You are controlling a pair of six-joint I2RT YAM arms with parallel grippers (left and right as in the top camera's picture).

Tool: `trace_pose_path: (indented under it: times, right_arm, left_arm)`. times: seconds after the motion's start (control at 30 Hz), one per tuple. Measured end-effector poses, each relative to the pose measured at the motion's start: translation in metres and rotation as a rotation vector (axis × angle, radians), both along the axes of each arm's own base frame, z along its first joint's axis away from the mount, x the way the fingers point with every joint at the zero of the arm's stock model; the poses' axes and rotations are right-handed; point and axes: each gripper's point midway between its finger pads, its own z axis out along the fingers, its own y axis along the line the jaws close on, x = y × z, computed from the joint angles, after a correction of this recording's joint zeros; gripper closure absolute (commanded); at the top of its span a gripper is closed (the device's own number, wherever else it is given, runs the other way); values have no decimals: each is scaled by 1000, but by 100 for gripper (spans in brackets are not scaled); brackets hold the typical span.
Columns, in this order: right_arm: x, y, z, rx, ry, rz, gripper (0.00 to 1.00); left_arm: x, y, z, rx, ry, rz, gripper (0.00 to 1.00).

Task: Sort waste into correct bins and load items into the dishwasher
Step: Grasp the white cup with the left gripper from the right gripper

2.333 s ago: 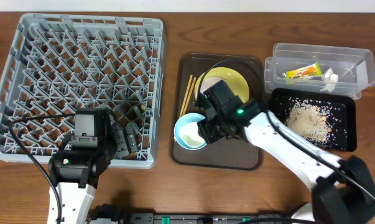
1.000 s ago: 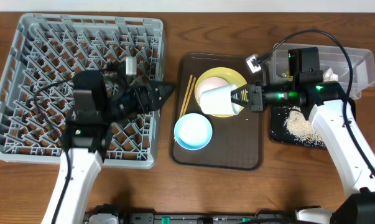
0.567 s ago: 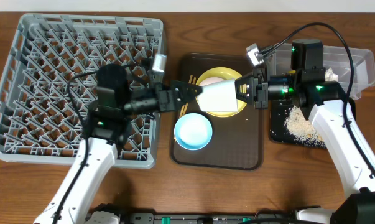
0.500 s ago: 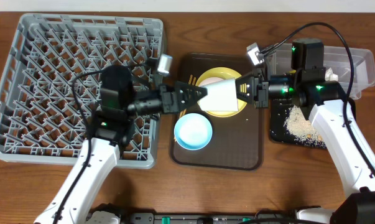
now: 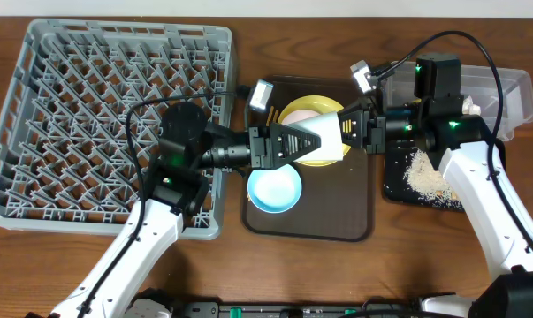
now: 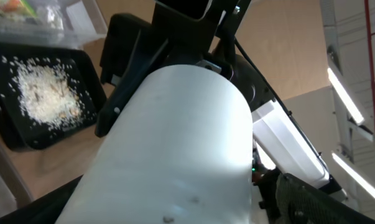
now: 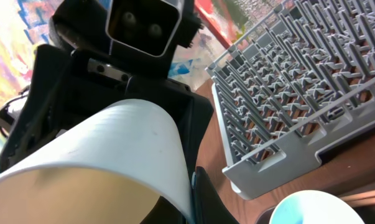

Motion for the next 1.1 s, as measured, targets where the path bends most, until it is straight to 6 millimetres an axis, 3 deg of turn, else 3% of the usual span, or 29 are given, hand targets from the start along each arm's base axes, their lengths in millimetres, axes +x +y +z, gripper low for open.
trace_pose_path:
  times: [0.3, 0.5, 0.8, 0.83, 0.93, 1.0, 1.1]
  right_arm:
    - [-3, 3, 1, 5, -4, 16, 99]
    - [-12, 17, 3, 10, -25, 64, 99]
    - [-13, 18, 4, 10, -3, 66, 98]
    - [-13, 18, 4, 10, -3, 66, 94]
    - [-12, 18, 3, 6, 2, 62, 67]
    - [-12, 19, 1, -4, 5, 57, 65]
    - [-13, 20, -8, -41, 60, 34, 55]
  left_arm:
    - [-3, -4, 0, -2, 35, -7, 14]
    - [-5, -6, 0, -2, 52, -14, 26]
    - [-5, -6, -1, -1, 45, -16, 42]
    - [-5, -6, -1, -1, 39, -16, 44]
    - [-4, -6, -1, 2, -2, -13, 51]
    - [-4, -6, -2, 7, -50, -13, 59]
    - [-4, -6, -11, 41, -125, -9, 69]
